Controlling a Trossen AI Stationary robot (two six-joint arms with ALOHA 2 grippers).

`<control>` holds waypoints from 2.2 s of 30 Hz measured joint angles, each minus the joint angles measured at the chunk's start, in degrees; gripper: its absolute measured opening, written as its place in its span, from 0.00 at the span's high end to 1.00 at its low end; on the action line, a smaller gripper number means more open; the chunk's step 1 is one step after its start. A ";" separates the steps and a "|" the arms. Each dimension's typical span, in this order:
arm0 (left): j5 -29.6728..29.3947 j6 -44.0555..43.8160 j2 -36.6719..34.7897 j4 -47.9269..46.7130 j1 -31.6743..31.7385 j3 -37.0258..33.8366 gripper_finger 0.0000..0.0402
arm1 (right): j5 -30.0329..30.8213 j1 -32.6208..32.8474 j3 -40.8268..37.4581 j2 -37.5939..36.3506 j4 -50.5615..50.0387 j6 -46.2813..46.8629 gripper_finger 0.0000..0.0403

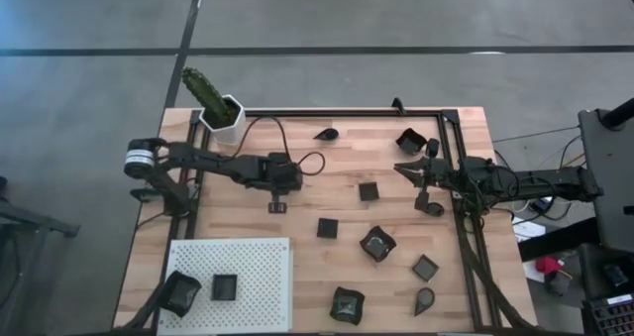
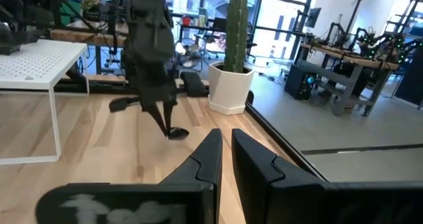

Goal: Pick & Place Mini shaped plates
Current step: Put the drop-shaped plate on the shelf

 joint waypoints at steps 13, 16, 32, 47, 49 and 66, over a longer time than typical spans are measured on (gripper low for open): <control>-4.60 -7.41 -11.19 -14.43 -11.37 6.07 1.00 | 0.00 -0.01 0.00 0.00 0.04 1.50 0.92; -6.24 -10.40 -12.39 -17.94 -15.17 8.14 1.00 | 0.00 0.01 0.00 0.00 0.02 1.50 0.92; -8.14 -18.26 -8.71 -33.95 -31.87 27.78 1.00 | -0.02 0.01 0.00 0.00 -0.11 1.84 0.92; -8.45 -26.04 -0.20 -36.06 -46.93 37.11 1.00 | -0.03 -0.01 0.00 0.01 -0.42 3.00 0.92; -8.45 -27.71 0.52 -35.75 -48.24 37.11 1.00 | -0.05 -0.01 0.00 0.02 -0.42 3.00 0.92; -7.03 -33.51 6.03 -34.19 -53.61 37.07 1.00 | -0.60 0.00 0.00 0.02 -0.40 4.40 0.92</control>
